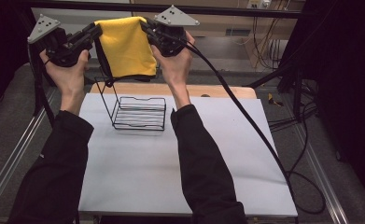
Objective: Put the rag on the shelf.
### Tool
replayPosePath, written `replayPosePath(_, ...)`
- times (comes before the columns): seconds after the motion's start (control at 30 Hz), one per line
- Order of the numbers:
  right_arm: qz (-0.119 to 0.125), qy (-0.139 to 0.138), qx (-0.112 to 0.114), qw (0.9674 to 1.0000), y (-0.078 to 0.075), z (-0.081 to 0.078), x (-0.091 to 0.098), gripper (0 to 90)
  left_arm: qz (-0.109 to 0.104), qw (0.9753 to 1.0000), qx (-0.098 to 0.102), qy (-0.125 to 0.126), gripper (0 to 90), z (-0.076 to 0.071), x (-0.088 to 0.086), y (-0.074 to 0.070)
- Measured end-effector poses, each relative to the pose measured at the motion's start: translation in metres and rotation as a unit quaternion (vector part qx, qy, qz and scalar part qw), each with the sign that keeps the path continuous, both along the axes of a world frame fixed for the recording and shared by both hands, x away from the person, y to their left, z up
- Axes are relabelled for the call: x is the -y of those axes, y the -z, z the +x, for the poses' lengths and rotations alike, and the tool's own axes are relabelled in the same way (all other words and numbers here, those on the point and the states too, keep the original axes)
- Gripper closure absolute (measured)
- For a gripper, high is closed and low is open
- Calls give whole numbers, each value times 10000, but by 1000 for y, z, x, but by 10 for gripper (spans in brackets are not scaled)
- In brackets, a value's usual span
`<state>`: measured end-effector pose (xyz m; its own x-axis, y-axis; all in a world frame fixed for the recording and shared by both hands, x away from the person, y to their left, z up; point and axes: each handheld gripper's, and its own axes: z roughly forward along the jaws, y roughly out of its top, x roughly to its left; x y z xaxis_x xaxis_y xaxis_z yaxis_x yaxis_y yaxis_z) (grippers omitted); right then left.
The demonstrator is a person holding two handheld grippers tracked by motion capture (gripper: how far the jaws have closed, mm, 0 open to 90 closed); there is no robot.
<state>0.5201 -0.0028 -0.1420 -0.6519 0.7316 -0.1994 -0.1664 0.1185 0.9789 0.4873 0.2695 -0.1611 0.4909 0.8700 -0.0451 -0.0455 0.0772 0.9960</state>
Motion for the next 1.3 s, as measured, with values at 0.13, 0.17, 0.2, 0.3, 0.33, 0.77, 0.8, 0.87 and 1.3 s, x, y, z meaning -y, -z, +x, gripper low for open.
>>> replayPosePath(0.13, -117, 21, -112, 9999, 7, 1, -1, 832, 34, 10000, -67, 13, 800, 2, -1, 11)
replayPosePath(0.17, -176, 32, -193, 9997, 10, 0, -2, 831, 55, 9999, -103, 22, 800, 2, -2, 16)
replayPosePath(0.2, -176, 32, -193, 9997, 10, 0, -2, 831, 55, 9999, -103, 22, 800, 2, -2, 16)
replayPosePath(0.3, -195, 8, -364, 9991, 19, -1, -2, 829, 108, 9998, -151, 27, 800, 2, -3, 23)
replayPosePath(0.33, -195, 8, -364, 9991, 19, -1, -2, 829, 158, 9997, -179, 11, 800, 2, -3, 25)
replayPosePath(0.77, -367, -39, -859, 9956, 45, -7, 1, 827, 288, 9986, -418, 164, 800, -4, -4, 53)
replayPosePath(0.8, -388, -52, -875, 9954, 46, -8, 1, 827, 283, 9986, -414, 178, 799, -5, -5, 54)
replayPosePath(0.87, -411, -98, -874, 9953, 47, -11, 1, 826, 268, 9987, -384, 210, 799, -8, -7, 55)
replayPosePath(1.3, -635, -431, -840, 9935, 41, -34, 2, 824, 423, 9980, -343, 334, 797, -27, -14, 51)
